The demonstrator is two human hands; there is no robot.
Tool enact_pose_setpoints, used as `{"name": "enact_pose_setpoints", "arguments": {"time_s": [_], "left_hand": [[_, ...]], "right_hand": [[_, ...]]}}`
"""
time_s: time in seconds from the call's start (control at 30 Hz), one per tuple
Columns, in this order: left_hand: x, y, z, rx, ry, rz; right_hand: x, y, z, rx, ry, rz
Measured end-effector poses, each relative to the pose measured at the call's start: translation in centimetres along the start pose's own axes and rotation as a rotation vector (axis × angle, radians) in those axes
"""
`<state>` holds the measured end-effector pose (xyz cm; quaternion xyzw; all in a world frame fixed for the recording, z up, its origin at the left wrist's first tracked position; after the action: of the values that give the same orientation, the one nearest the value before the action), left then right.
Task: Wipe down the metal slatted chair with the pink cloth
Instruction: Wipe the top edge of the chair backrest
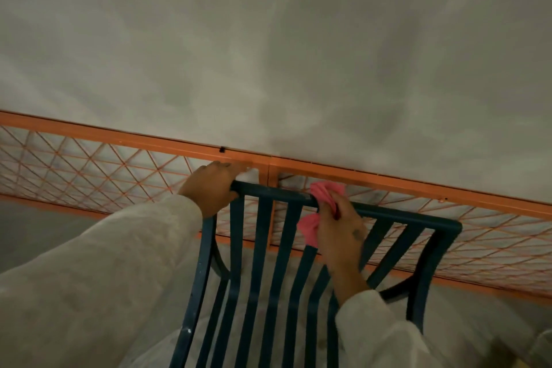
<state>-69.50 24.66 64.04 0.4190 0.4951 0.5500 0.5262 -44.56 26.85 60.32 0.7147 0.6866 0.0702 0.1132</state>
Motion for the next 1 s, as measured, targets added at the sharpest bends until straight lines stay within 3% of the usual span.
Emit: {"name": "enact_pose_setpoints", "arguments": {"time_s": [0.1,0.2,0.3,0.4,0.53,0.6,0.83,1.0], "left_hand": [[0.2,-0.2,-0.5,-0.034,-0.017,-0.012],[0.4,-0.2,-0.9,-0.039,-0.025,0.007],[0.3,-0.3,-1.0,-0.047,-0.035,0.037],[0.4,-0.4,-1.1,-0.055,-0.033,0.055],[0.5,-0.7,-1.4,-0.075,-0.009,0.034],[0.6,-0.7,-1.5,-0.079,-0.002,0.025],[0.5,-0.2,-1.3,-0.055,-0.041,0.041],[0.4,-0.2,-1.6,-0.04,-0.078,0.026]], "right_hand": [[-1.0,-4.9,-1.3,0.046,0.05,-0.064],[-1.7,-7.3,-2.0,-0.073,0.178,-0.188],[-1.9,-5.6,-2.1,-0.288,0.362,-0.3],[-1.0,-0.9,-0.4,-0.493,0.538,-0.261],[-1.1,4.1,1.2,-0.437,0.396,-0.058],[-1.9,3.2,0.6,-0.467,0.45,0.016],[-3.0,-7.4,-2.9,-0.489,0.663,-0.221],[-2.2,-3.3,-1.4,-0.708,0.711,-0.251]]}}
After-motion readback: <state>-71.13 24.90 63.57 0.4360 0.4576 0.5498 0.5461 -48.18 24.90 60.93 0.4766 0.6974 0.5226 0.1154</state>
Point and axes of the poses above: each hand's wrist, its own x-axis towards the middle knuckle, its own y-axis out of the back of the hand, z = x × y, the point moved 6 cm from there along x, towards the middle knuckle, and after that the axes turned 6 degrees about x, right-handed, at the moved point
